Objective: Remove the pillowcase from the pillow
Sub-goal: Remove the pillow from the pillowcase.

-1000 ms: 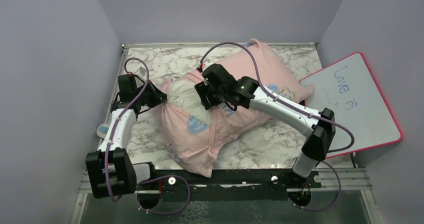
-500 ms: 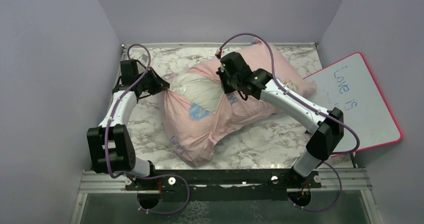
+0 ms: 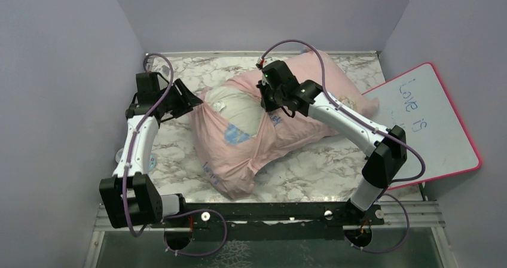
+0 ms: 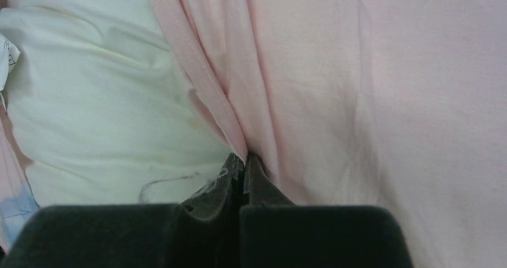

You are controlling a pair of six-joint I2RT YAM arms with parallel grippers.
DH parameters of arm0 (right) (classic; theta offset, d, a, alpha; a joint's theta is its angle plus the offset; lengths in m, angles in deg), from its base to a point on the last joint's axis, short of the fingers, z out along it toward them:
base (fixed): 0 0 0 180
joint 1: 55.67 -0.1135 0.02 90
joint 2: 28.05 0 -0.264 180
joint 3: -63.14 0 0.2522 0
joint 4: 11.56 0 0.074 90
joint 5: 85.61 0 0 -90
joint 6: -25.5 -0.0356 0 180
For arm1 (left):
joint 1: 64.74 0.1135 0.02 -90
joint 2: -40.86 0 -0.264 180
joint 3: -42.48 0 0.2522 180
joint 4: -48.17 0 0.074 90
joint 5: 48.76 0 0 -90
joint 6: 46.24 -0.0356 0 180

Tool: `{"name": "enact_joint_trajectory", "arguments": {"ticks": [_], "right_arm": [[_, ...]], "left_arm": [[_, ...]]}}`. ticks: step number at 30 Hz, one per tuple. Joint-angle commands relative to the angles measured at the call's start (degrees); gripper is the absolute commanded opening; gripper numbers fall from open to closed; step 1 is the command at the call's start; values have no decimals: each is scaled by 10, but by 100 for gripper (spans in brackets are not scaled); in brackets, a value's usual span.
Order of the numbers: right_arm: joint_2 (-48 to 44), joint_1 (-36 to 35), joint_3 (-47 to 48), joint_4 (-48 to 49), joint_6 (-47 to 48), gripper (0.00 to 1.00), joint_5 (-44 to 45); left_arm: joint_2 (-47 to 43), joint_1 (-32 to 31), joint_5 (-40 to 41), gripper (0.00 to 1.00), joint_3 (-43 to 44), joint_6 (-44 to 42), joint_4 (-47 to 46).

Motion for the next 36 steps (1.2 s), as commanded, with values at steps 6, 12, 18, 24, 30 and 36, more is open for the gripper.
{"name": "enact_joint_trajectory", "arguments": {"ticks": [6,12,18,24,30,36], "right_arm": [[17,3,-28,-10,-24,1,-26],[4,3,-43,-10,-37,1,-36],[-11,3,-58,-9,-42,1,-36],[-21,3,-64,-14,-46,1,9],[-9,4,-45,-35,-59,1,83],[0,6,-37,-35,-66,1,96]], "left_arm": [[-128,-126,59,57,-24,94,117],[-117,-241,159,58,1,155,153],[-90,-336,245,49,2,174,154],[-115,-364,263,6,-30,176,165],[-187,-364,288,0,-57,189,241],[-278,-363,372,0,-65,236,390]]}}
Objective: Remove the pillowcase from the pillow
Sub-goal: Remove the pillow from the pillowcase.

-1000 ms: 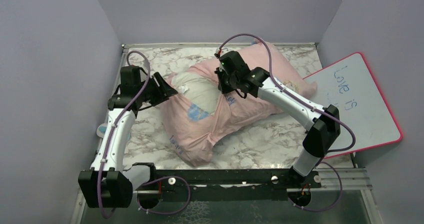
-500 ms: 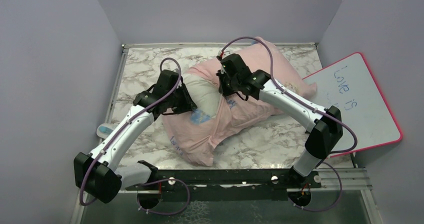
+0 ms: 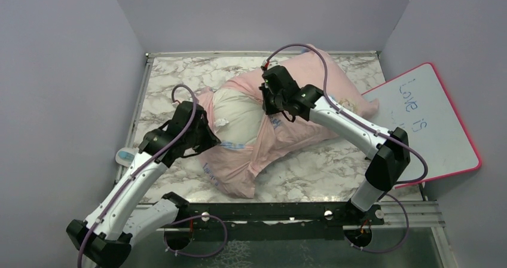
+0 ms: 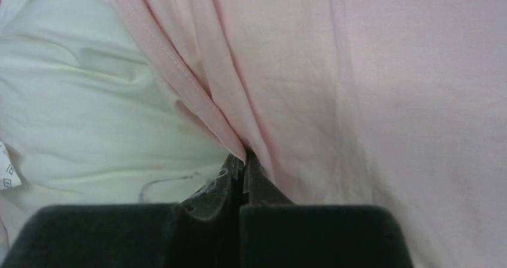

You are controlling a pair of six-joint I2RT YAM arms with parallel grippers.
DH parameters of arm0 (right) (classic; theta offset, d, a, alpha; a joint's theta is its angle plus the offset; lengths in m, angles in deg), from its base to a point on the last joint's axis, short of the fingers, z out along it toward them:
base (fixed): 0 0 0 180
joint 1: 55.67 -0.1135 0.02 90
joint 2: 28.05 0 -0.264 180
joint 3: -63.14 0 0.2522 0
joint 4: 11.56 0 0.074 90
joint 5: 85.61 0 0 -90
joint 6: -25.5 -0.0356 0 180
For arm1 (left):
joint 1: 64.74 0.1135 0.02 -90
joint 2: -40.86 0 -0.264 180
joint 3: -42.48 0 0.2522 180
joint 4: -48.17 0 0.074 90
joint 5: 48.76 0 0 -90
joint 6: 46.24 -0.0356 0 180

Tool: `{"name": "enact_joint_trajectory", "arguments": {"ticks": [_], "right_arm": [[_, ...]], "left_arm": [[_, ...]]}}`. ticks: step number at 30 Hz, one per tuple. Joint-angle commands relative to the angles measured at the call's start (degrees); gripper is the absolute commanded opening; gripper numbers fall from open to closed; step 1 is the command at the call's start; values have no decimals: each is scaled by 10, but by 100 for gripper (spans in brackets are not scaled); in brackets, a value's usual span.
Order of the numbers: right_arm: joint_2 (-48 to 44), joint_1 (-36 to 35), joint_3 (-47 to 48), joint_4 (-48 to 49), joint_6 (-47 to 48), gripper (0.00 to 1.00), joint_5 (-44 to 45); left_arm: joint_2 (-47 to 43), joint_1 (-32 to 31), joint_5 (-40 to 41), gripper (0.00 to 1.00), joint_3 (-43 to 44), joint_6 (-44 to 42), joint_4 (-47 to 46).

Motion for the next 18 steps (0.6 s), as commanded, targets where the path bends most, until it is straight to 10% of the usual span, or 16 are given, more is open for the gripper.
{"name": "enact_joint_trajectory", "arguments": {"ticks": [1,13,18], "right_arm": [[21,9,4,-47,-4,1,54],[-21,9,-4,-10,33,2,-68],[-62,1,5,13,88,20,-214]], "left_arm": [[-72,-1,65,0,-29,49,155],[-57,-1,-2,0,-185,98,27],[-31,-1,-1,0,-195,93,-42]]}}
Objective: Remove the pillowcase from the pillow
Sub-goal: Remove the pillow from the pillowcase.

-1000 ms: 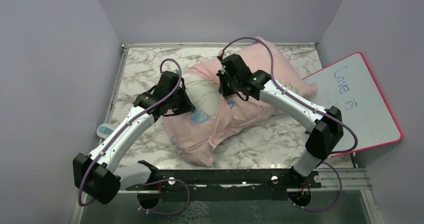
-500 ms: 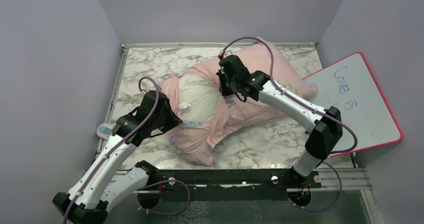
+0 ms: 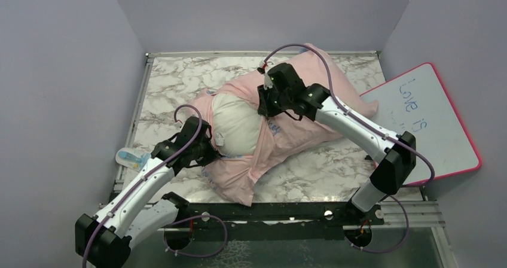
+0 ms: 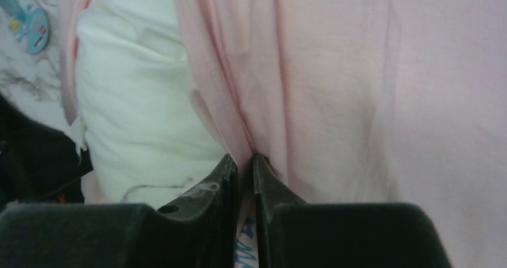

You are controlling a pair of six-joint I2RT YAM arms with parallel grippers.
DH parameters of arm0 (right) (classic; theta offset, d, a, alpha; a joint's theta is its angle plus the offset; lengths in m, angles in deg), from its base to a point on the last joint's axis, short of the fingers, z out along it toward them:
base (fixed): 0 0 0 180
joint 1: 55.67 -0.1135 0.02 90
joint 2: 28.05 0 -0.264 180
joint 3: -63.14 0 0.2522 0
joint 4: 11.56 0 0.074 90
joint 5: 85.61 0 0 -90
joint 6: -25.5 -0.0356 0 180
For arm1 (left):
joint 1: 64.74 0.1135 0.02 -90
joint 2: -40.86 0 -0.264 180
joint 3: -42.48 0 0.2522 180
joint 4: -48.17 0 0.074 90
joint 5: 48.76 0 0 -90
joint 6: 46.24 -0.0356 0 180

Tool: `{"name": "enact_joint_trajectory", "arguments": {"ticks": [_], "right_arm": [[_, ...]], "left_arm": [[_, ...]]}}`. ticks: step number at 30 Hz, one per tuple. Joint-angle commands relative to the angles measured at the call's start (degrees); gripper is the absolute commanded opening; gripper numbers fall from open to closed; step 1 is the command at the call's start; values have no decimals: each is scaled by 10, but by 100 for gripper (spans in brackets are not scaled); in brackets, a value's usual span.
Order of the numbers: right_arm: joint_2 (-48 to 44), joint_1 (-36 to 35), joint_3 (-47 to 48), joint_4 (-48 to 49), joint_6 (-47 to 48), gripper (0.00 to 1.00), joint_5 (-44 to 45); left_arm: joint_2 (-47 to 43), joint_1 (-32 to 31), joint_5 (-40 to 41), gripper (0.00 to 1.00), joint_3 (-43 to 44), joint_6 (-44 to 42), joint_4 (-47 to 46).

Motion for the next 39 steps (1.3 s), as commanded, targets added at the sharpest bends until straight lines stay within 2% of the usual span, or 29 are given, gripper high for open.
{"name": "enact_joint_trajectory", "arguments": {"ticks": [1,7,10,14,16,22,23,25,26,29,34,37,39], "right_arm": [[-54,-4,0,30,63,23,-126],[-84,-43,32,18,105,47,-165],[-74,-87,49,10,124,52,-165],[-44,-136,51,16,121,53,-127],[-22,-149,56,2,124,60,-79],[39,-182,83,-41,184,70,21],[44,-185,77,-36,191,73,33],[52,-188,65,-23,203,95,53],[58,-189,55,-15,211,99,58],[80,-191,32,9,215,100,125],[134,-190,-11,30,197,99,286],[155,-190,-21,41,173,79,335],[158,-190,-20,47,143,61,354]], "left_arm": [[17,1,-7,0,-38,-8,-5],[9,1,-10,0,-48,-9,-40],[-8,1,-12,0,-56,-6,-57],[-26,1,-12,0,-64,2,-69],[-32,1,-13,0,-65,4,-70],[-44,1,-21,0,-61,7,-74],[-45,1,-20,0,-60,7,-74],[-47,1,-21,0,-58,8,-76],[-50,1,-21,0,-59,9,-77],[-55,1,-21,0,-60,11,-79],[-66,1,-17,0,-64,13,-78],[-70,1,-12,0,-65,12,-79],[-69,1,-12,0,-65,10,-79]]}}
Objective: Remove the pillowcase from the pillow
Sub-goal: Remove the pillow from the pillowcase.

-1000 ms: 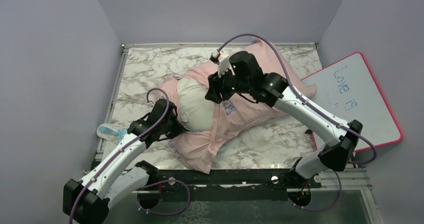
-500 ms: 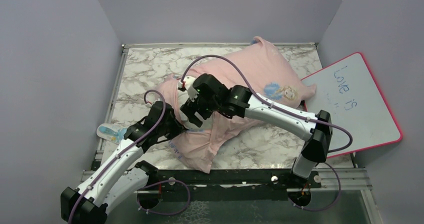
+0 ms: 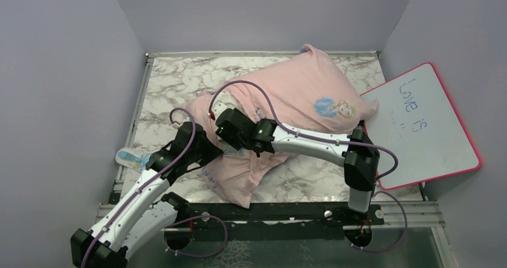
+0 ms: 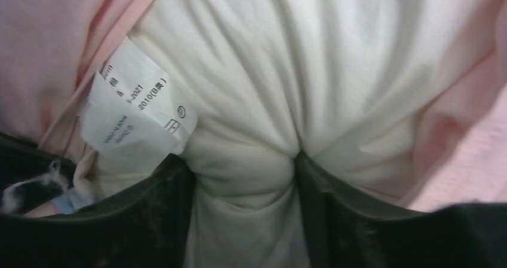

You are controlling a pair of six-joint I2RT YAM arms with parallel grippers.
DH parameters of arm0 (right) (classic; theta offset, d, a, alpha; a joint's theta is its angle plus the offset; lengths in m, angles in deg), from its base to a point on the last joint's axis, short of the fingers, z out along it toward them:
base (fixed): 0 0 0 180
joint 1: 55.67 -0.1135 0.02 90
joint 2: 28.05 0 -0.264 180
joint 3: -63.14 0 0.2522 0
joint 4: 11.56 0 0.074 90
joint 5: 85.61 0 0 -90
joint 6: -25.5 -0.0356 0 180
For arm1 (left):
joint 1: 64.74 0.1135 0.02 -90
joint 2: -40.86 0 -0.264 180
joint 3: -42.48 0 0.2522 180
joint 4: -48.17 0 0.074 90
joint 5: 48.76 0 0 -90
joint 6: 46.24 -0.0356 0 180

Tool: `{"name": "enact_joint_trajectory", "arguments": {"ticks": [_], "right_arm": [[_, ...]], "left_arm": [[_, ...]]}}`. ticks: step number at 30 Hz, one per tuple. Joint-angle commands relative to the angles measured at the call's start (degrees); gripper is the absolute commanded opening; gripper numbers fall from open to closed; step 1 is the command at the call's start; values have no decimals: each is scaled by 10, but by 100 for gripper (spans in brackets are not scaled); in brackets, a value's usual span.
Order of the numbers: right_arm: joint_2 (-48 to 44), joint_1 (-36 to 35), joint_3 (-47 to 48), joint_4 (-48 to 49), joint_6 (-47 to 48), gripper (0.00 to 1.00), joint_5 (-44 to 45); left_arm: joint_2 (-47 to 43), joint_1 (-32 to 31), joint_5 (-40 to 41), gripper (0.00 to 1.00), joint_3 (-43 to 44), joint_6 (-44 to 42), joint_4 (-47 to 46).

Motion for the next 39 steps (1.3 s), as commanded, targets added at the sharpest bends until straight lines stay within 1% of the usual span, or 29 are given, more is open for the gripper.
{"name": "enact_joint_trajectory", "arguments": {"ticks": [1,4,5,8,10,14,15,17,19,21,24,28,29,32,33,35,39], "right_arm": [[34,14,-22,-11,-53,48,130],[21,15,-7,-2,-71,5,123],[15,15,1,0,-79,1,120],[-12,18,20,10,-89,1,121],[-34,30,30,20,-96,1,114],[-64,90,59,4,-133,1,71],[-69,112,70,-5,-145,1,46],[-76,159,88,-22,-167,1,-19],[-85,172,92,-26,-170,1,-50],[-93,172,82,-21,-169,1,-72],[-102,173,52,-10,-171,1,-137],[-126,172,-15,35,-168,1,-237],[-132,173,-29,44,-165,1,-263],[-137,172,-55,47,-158,1,-302],[-138,172,-61,44,-156,1,-311],[-141,172,-76,42,-154,1,-319],[-145,172,-100,39,-154,1,-320]], "left_arm": [[-4,1,0,0,-11,1,9],[-5,0,2,0,-13,-1,8],[-4,0,3,0,-13,-2,9],[-4,1,5,0,-11,-5,13],[-4,1,22,0,-8,-7,21],[2,1,50,0,3,-10,64],[4,1,58,0,9,-11,83],[7,1,77,0,29,-15,157],[-1,1,93,0,38,-20,218],[-28,1,96,0,31,-21,242],[-49,1,84,0,19,-10,220],[-42,1,63,1,19,-12,147],[-37,1,64,7,24,-19,126],[-8,1,78,28,65,-51,81],[5,1,86,32,85,-68,76],[41,1,115,36,131,-113,79],[91,1,171,51,223,-184,82]]}}
